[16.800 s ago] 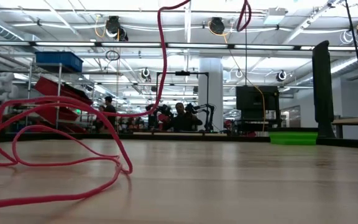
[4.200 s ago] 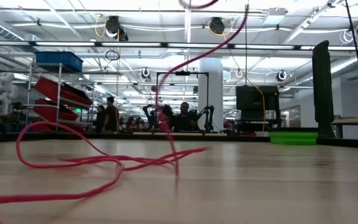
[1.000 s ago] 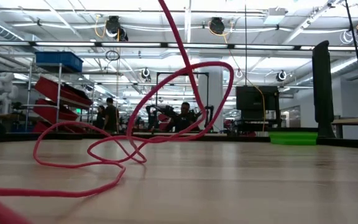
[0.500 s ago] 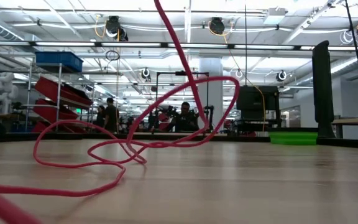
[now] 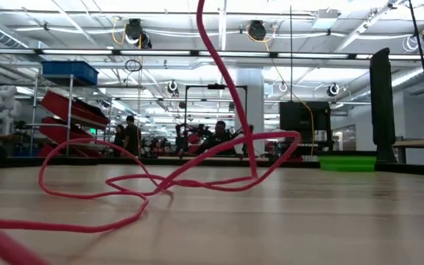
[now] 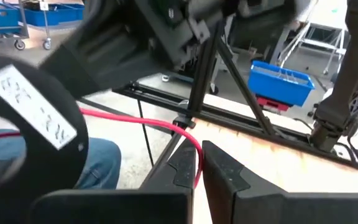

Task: Coil cords
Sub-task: Coil the red wire on the black spool

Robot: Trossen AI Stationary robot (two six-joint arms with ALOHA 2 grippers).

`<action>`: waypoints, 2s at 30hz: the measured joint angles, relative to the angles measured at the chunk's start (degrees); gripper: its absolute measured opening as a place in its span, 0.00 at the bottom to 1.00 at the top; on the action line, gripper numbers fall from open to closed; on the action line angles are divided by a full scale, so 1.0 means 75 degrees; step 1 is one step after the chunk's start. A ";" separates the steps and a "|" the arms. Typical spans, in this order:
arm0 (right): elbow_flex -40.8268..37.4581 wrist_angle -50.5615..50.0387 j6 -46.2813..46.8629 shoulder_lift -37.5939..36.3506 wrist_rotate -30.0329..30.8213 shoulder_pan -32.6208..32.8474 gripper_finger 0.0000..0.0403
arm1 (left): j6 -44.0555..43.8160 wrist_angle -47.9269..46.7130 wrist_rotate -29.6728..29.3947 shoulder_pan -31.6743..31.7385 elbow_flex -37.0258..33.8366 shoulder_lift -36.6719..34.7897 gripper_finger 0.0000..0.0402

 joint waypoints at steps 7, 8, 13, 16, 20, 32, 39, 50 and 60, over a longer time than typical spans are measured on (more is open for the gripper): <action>0.0000 -0.0440 0.0557 -0.0006 -0.0199 0.0006 0.04 | 0.0671 0.0296 -0.1418 -0.0298 0.0000 -0.0006 0.03; 0.0000 -0.0484 0.0596 -0.0006 -0.0273 0.0006 0.04 | 0.0812 0.0383 -0.1574 -0.0356 0.0000 -0.0007 0.03; 0.0000 -0.0471 0.0585 -0.0008 -0.0361 0.0018 0.04 | 0.0826 0.0426 -0.2496 -0.0580 0.0000 -0.0058 0.03; 0.0000 -0.0556 0.0735 -0.0093 -0.0359 0.0062 0.05 | 0.0614 0.0347 -0.3006 -0.0697 0.0000 -0.0167 0.03; 0.0000 -0.1290 0.1289 -0.0255 -0.0358 0.0127 0.10 | 0.0119 0.0089 -0.3347 -0.0836 0.0000 -0.0410 0.03; -0.0003 -0.1644 0.0581 -0.0554 0.1219 0.0569 0.26 | -0.1546 -0.1300 -0.4001 -0.1062 0.0000 -0.0764 0.03; -0.0003 -0.1016 -0.0483 -0.0554 0.4092 0.1209 0.29 | -0.2507 -0.1946 -0.4582 -0.0932 0.0000 -0.0775 0.03; 0.0000 0.0412 -0.1723 -0.0554 0.4281 0.1513 0.30 | -0.3566 -0.2366 -0.4201 -0.0527 0.0000 -0.0775 0.03; 0.0000 0.0397 -0.1676 -0.0481 0.4053 0.1203 0.30 | -0.3798 -0.2357 -0.4130 -0.0380 0.0000 -0.0775 0.03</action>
